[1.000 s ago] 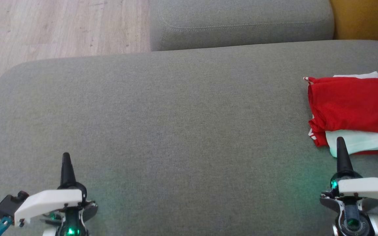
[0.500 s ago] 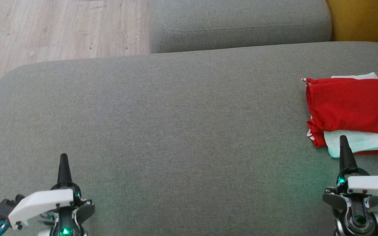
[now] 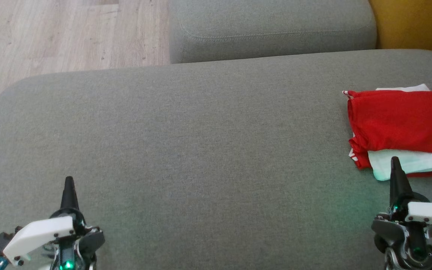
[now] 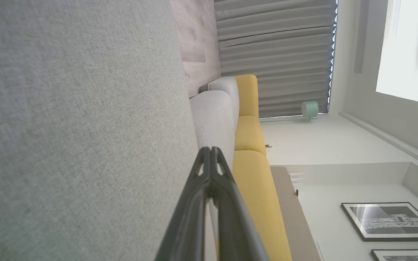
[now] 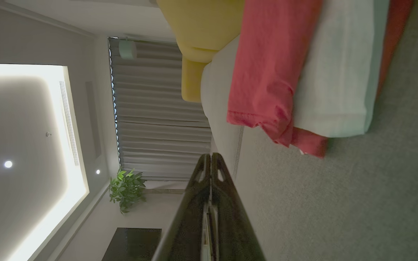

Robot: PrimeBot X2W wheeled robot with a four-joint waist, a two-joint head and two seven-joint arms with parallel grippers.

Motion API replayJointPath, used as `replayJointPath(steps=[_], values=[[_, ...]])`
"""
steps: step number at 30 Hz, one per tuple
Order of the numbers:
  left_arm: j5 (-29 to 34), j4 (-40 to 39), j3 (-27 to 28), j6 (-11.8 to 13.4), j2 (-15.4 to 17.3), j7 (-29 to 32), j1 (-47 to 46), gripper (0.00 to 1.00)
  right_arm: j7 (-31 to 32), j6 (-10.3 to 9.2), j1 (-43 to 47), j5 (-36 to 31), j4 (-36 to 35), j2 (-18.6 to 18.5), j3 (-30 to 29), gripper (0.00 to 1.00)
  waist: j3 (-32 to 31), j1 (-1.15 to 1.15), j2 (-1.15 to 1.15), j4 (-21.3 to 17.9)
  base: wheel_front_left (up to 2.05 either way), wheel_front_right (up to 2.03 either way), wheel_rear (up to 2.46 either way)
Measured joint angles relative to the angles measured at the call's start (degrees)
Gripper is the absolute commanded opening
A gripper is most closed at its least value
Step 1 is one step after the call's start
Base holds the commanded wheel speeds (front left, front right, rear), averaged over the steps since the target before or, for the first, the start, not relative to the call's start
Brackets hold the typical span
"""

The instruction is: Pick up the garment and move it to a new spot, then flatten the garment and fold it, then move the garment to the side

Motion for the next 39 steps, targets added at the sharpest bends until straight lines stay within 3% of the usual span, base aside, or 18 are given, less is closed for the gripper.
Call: replayJointPath(steps=[11, 39], values=[[-5.28, -0.29, 0.75, -0.43, 0.00, 1.53, 0.16, 0.00, 1.54, 0.00, 0.00, 6.35, 0.10, 0.00, -1.05, 0.00, -0.36, 0.00, 0.00, -0.17, 0.00, 0.00, 0.00], [-5.28, -0.31, 0.91, -0.43, 0.00, 1.53, 0.16, 0.00, 2.08, 0.00, -0.02, 6.35, 0.23, 0.04, -1.57, 0.00, -0.36, 0.00, 0.00, -0.17, 0.00, 0.00, 0.00]])
